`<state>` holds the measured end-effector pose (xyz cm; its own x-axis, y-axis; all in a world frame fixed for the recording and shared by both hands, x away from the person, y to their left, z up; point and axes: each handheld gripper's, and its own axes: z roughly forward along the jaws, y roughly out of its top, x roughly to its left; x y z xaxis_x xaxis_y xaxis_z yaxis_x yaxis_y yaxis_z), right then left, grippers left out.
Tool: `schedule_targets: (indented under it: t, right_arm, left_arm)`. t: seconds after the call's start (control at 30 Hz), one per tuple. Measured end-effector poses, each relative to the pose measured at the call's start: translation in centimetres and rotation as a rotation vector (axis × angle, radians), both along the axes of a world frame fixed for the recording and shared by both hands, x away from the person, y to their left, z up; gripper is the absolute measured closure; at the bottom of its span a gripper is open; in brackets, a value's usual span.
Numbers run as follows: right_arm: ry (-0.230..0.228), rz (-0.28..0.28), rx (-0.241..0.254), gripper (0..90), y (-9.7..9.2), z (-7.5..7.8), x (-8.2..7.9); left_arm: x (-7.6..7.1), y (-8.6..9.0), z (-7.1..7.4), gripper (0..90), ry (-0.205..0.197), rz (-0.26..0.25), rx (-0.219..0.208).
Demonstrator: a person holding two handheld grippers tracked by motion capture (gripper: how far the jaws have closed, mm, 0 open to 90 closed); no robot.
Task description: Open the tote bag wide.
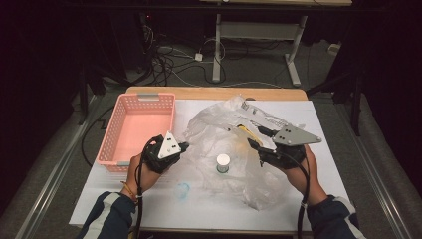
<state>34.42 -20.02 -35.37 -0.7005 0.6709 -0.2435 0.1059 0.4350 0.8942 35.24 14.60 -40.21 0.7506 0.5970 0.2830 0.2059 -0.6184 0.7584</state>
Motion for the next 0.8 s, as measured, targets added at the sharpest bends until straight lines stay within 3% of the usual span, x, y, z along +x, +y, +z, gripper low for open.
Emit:
schedule_targets:
  t: [0.1, 0.2, 0.43, 0.57, 0.7, 0.8]
  right_arm:
    - [-0.005, 0.018, 0.028, 47.2, -0.9, 0.7, -1.4]
    - [-0.002, 0.059, 0.024, 43.7, -1.3, 0.7, -2.9]
    - [0.060, 0.215, -0.011, 32.2, -1.6, -0.5, -6.9]
    - [0.089, 0.293, -0.012, 25.5, -1.6, -1.7, -9.2]
    - [0.149, 0.340, -0.040, 21.4, -1.1, -3.4, -10.2]
    - [0.185, 0.354, -0.107, 19.4, -0.4, -4.9, -10.5]
  left_arm:
    - [-0.1, -0.1, -0.1, 86.9, 0.000, -0.003, 0.008]
    - [-0.2, -0.3, -0.2, 86.9, -0.003, -0.005, 0.014]
    - [-0.2, -0.5, -0.4, 87.0, -0.006, -0.004, 0.031]
    - [-0.2, -0.6, -0.4, 87.0, -0.005, -0.002, 0.031]
    - [-0.2, -0.6, -0.5, 87.0, -0.001, -0.003, 0.030]
    - [-0.2, -0.7, -0.6, 87.0, 0.002, -0.003, 0.031]
